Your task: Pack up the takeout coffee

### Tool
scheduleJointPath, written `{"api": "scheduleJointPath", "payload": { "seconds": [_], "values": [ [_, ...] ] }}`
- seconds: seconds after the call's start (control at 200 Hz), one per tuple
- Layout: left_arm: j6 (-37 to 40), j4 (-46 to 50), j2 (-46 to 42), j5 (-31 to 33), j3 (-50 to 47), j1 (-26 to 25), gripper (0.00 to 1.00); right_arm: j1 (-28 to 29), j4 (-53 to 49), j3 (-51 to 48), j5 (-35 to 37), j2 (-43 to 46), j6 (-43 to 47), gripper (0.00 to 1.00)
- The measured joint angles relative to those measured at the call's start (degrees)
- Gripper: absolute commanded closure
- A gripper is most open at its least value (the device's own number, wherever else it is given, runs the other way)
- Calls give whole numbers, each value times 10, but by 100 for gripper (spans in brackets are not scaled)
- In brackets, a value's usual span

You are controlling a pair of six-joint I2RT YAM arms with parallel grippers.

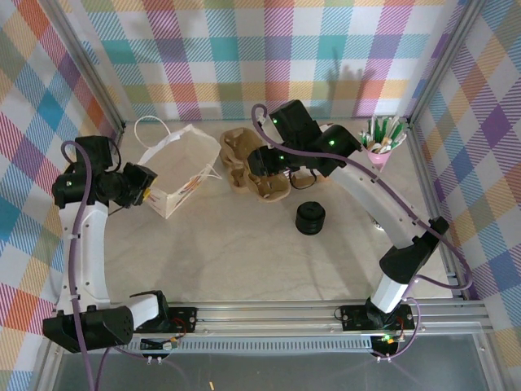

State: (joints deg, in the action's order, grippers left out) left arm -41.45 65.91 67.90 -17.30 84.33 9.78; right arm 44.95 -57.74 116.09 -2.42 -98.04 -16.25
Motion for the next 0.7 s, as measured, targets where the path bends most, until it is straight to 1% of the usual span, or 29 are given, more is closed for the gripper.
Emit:
{"api": "scheduleJointPath", "payload": {
  "seconds": [0.095, 0.185, 0.41, 0.58, 0.7],
  "values": [
    [9, -2, 30, 5, 29, 0, 62, 0, -2, 17, 0, -7, 0, 64],
    [23, -3, 61, 11, 45, 0, 62, 0, -2, 22, 0, -8, 0, 64],
    [77, 0, 193, 37, 120, 1, 61, -4, -5, 24, 4, -8, 0, 64],
    [94, 0, 228, 54, 168, 14, 61, -8, -9, 24, 12, -8, 0, 64],
    [96, 0, 252, 60, 198, 21, 66, -10, -11, 24, 15, -8, 0, 64]
  ]
}}
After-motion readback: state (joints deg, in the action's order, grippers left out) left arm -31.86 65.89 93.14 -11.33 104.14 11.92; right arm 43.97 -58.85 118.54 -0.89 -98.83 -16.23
